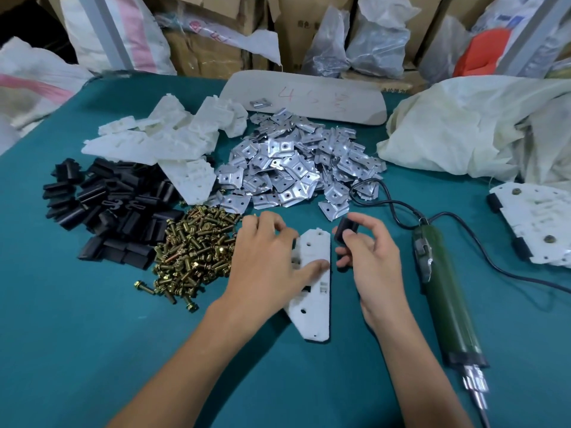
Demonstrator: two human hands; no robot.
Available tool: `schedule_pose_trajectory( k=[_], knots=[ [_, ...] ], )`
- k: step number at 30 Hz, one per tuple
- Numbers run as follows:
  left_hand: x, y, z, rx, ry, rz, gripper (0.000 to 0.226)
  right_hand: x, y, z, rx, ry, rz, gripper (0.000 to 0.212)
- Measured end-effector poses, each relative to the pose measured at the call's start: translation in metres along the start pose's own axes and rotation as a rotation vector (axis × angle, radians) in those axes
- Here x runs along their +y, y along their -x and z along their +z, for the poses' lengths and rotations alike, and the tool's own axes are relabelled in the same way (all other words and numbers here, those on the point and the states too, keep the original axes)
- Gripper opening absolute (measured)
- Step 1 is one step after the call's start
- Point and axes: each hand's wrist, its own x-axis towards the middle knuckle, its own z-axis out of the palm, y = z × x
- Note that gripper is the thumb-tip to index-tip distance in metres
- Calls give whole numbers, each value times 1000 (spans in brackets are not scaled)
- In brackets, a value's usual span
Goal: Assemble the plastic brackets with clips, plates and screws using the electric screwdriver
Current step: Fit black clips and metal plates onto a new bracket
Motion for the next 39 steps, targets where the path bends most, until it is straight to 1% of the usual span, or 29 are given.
schedule_pose_trajectory(
  k=[2, 4, 6, 8, 10, 13, 20, 27, 30, 33, 35, 37, 38, 39],
  knots=[
    [1, 0, 1, -19, 161, -51, 60, 0, 0, 0, 20, 3, 12, 27],
    [4, 1, 1, -20, 410, -111, 44, -1, 0, 0, 14, 9, 30, 32],
    [7, 2, 0, -48, 673, -181, 36, -4, 1, 0, -25, -22, 56, 36],
    [9, 1, 0, -69, 877, -217, 32, -6, 2, 1, -74, -81, 92, 37],
    [9, 1, -2, -93, 981, -231, 29, -7, 3, 2, -121, -91, 111, 37],
    [10, 2, -4, -161, 1032, -212, 28, -6, 4, 2, -154, -70, 102, 37],
    [9, 4, -3, -244, 974, -118, 39, -5, 7, 0, -108, 11, -3, 33],
    [9, 6, 4, -183, 926, -75, 36, -1, 12, 3, -96, 117, -119, 22],
    [8, 6, 6, -174, 922, -82, 36, 2, 11, 6, -101, 123, -124, 22],
    [9, 5, 4, -201, 871, -76, 37, 2, 9, 6, -96, 79, -104, 20],
    [4, 2, -2, -220, 723, -17, 42, 1, 8, 3, -87, 49, -91, 19],
    [-10, -3, -14, -175, 461, 53, 48, 4, 5, 1, -86, 60, -76, 20],
    [-20, -5, -22, -157, 369, 62, 48, 5, 4, 0, -90, 77, -68, 22],
    [-30, -7, -30, -176, 316, 50, 48, 7, 4, -1, -93, 99, -62, 24]
  ],
)
